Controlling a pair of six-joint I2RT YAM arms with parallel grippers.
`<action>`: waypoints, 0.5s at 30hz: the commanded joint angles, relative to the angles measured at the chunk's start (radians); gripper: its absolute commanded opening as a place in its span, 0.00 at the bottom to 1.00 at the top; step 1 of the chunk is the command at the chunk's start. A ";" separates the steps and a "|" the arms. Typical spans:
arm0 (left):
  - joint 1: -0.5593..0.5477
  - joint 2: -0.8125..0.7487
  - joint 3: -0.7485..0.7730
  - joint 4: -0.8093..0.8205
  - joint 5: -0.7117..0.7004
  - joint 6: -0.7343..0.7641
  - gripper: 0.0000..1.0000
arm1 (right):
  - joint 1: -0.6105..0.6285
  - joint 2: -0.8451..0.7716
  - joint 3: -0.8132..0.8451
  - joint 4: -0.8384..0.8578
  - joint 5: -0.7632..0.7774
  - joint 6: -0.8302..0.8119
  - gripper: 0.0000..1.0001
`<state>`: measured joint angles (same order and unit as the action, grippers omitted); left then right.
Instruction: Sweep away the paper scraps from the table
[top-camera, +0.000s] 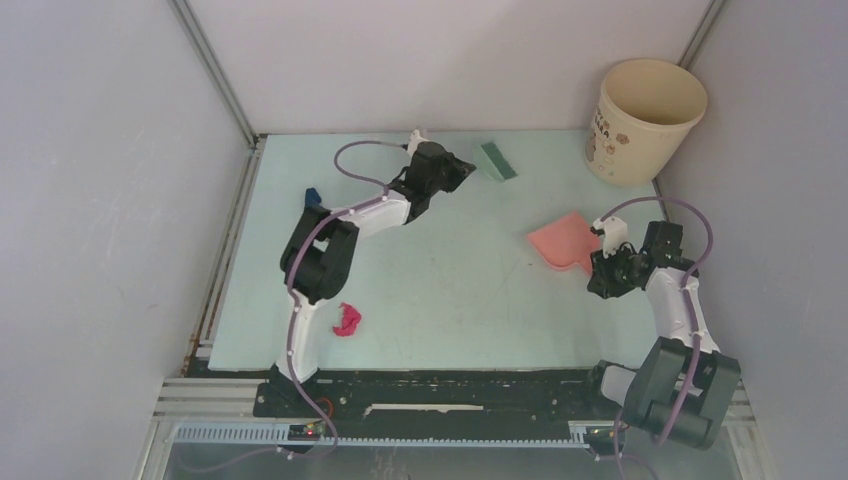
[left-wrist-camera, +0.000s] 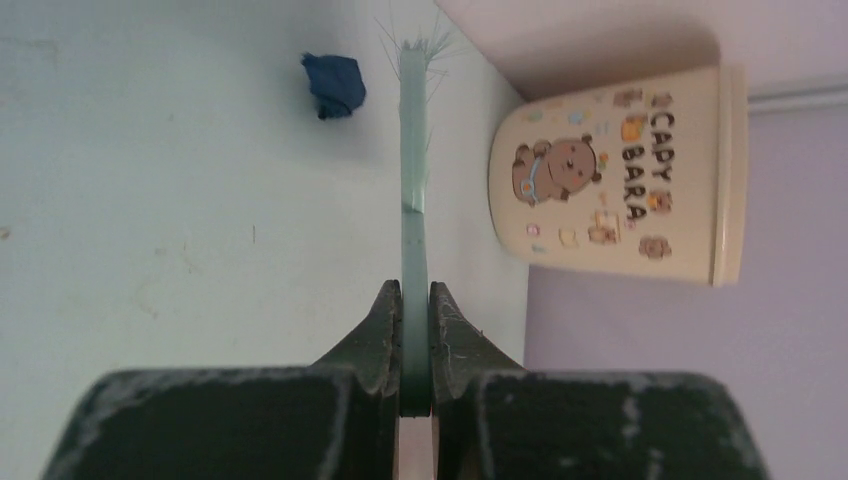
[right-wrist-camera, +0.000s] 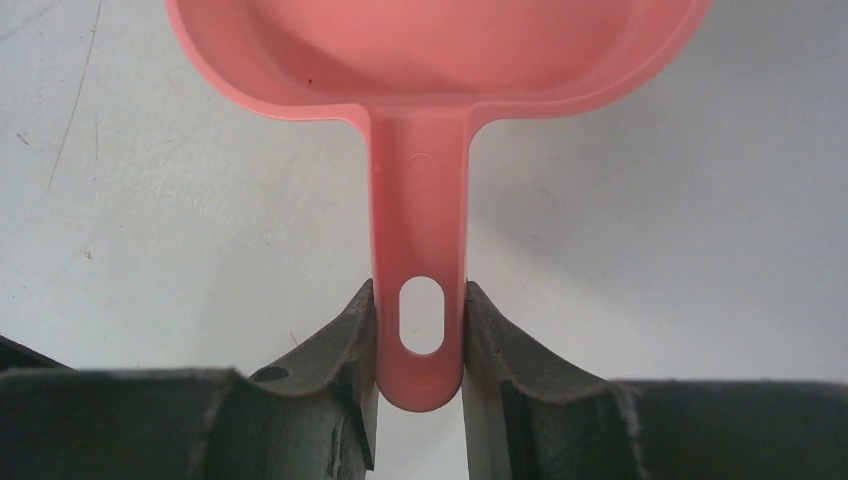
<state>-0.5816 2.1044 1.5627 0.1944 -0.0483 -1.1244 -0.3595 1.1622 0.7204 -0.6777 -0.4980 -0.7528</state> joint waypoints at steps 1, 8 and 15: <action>0.030 0.123 0.087 0.166 -0.043 -0.225 0.00 | 0.026 0.007 0.005 0.014 -0.008 0.036 0.00; 0.064 0.220 0.132 0.125 -0.006 -0.366 0.00 | 0.025 0.014 0.002 0.005 -0.024 0.036 0.00; 0.077 -0.175 -0.341 0.052 0.118 -0.333 0.00 | 0.039 0.001 0.002 -0.043 0.008 -0.040 0.00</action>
<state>-0.5076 2.2314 1.4773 0.2863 0.0132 -1.4582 -0.3355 1.1748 0.7204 -0.6872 -0.4980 -0.7399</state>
